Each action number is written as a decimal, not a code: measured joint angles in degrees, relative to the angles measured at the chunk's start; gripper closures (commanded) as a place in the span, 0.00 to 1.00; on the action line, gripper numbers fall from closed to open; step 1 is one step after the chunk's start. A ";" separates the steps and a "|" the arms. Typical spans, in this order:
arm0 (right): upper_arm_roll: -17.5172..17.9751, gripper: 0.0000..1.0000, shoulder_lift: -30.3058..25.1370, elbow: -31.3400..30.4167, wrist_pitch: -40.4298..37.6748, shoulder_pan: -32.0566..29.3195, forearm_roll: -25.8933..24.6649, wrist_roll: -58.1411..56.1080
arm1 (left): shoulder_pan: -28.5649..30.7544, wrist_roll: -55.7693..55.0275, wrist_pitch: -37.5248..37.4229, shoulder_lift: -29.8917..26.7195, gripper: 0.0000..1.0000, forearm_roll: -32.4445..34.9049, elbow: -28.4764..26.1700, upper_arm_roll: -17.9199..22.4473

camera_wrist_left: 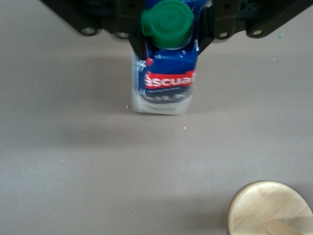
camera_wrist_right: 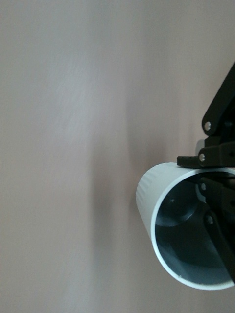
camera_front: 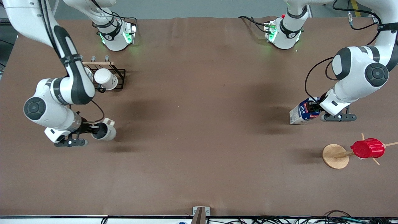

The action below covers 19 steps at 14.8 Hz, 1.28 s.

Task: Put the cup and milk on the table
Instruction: 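Carry the mug to mid-table with the right gripper while the left gripper carries the milk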

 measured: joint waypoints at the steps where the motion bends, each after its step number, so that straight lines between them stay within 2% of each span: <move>1: 1.69 1.00 0.21 2.30 -1.34 1.43 0.01 4.53 | -0.02 0.00 0.01 -0.12 0.79 0.00 -0.28 -0.23; 4: 6.27 1.00 3.48 7.12 -0.93 6.87 -0.72 16.72 | -0.15 0.00 0.03 -0.47 0.91 0.00 -0.39 -0.92; 7: 7.14 1.00 10.46 12.41 3.43 16.46 -5.32 27.38 | -0.34 0.00 -0.13 -1.04 0.98 0.00 0.48 -1.53; 10: 7.20 1.00 15.32 15.08 6.84 23.74 -10.71 33.20 | -0.49 -0.02 -5.13 -1.37 0.99 0.00 4.88 -2.49; 14: 8.68 0.99 17.32 15.78 8.73 26.45 -13.28 33.48 | -0.72 -5.14 -9.82 -1.31 0.99 0.00 10.80 -6.89; 16: 10.01 0.95 18.47 15.80 10.02 26.58 -15.59 33.48 | -1.17 -8.97 -10.70 -0.72 0.99 0.00 12.68 -9.48; 17: 10.42 0.76 19.06 15.80 10.83 26.70 -16.37 33.48 | -1.61 -10.20 -11.80 -0.10 0.99 0.23 13.89 -10.48; 18: 10.60 0.25 19.55 15.80 11.26 26.86 -16.77 33.48 | -2.30 -11.48 -12.92 0.73 0.99 1.13 15.18 -11.25; 19: 10.66 0.00 19.84 15.82 11.47 26.95 -16.88 33.49 | -3.31 -13.23 -14.09 1.72 0.99 2.13 16.59 -11.61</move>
